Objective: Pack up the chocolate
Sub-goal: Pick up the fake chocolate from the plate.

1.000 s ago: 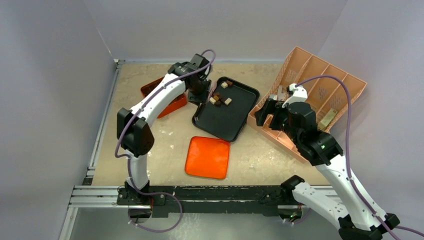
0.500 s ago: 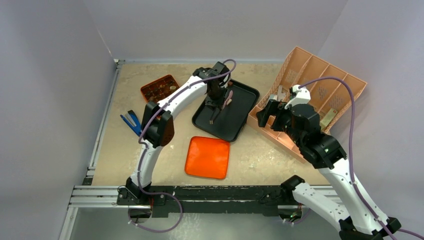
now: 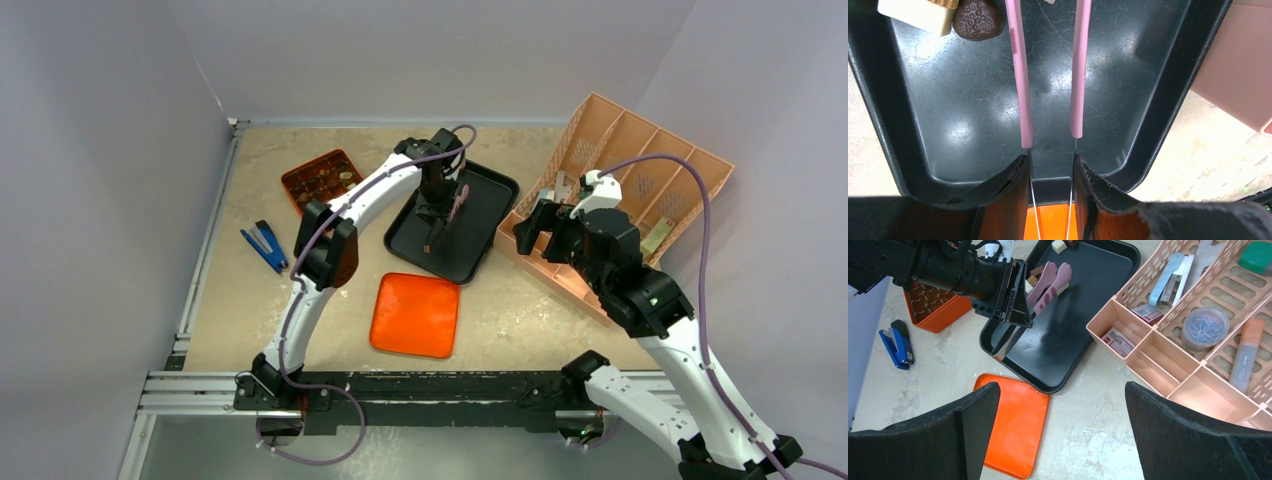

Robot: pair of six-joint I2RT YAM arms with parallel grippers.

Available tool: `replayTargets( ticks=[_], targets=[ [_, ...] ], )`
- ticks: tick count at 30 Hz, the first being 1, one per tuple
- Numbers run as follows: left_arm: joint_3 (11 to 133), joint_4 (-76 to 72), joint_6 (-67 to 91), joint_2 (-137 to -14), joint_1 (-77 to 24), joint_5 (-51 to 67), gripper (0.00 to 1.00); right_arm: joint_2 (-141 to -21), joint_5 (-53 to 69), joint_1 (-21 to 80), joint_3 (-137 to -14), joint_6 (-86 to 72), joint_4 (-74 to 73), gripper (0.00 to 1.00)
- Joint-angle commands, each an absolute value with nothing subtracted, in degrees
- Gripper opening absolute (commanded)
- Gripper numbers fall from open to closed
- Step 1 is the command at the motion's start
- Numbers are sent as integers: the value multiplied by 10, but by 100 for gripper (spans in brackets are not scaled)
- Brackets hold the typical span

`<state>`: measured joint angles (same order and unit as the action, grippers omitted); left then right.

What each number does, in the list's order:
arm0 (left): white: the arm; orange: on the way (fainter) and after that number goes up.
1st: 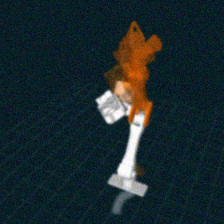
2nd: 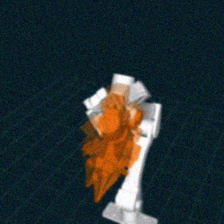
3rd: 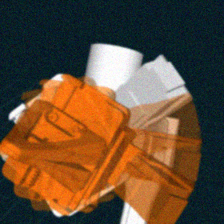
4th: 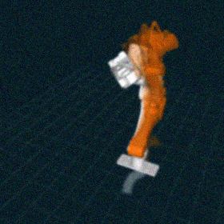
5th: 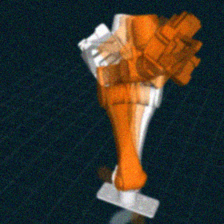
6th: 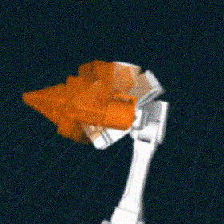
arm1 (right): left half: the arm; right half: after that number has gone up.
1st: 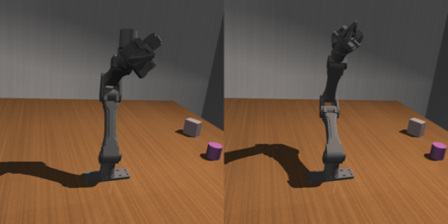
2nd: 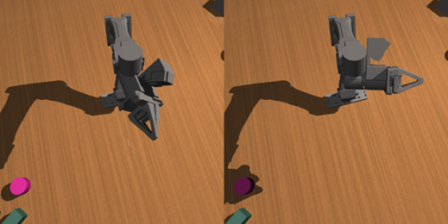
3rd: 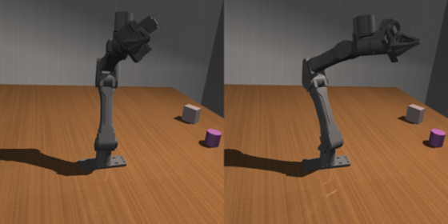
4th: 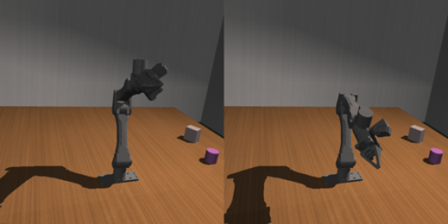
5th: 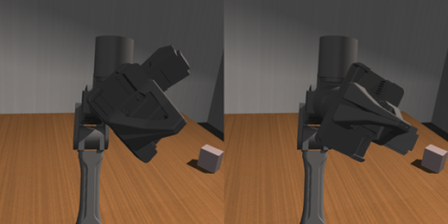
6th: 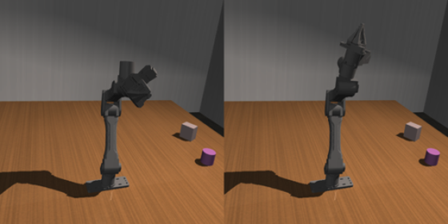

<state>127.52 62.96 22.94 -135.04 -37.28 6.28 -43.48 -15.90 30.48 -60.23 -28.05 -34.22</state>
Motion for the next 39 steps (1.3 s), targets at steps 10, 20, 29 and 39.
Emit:
replayTargets(
  ticks=[10, 20, 29, 39],
  targets=[
    [1300, 636, 221, -1358, -393, 87, 33, -434, -173, 307, -615, -274, -333, 97],
    [1278, 637, 226, -1339, -411, 82, 33, -432, -170, 307, -607, -279, -328, 97],
    [1282, 640, 231, -1352, -412, 19, 35, -440, -169, 307, -608, -282, -321, 97],
    [1251, 626, 238, -1310, -416, 19, 21, -439, -171, 307, -603, -286, -320, 97]
  ],
)
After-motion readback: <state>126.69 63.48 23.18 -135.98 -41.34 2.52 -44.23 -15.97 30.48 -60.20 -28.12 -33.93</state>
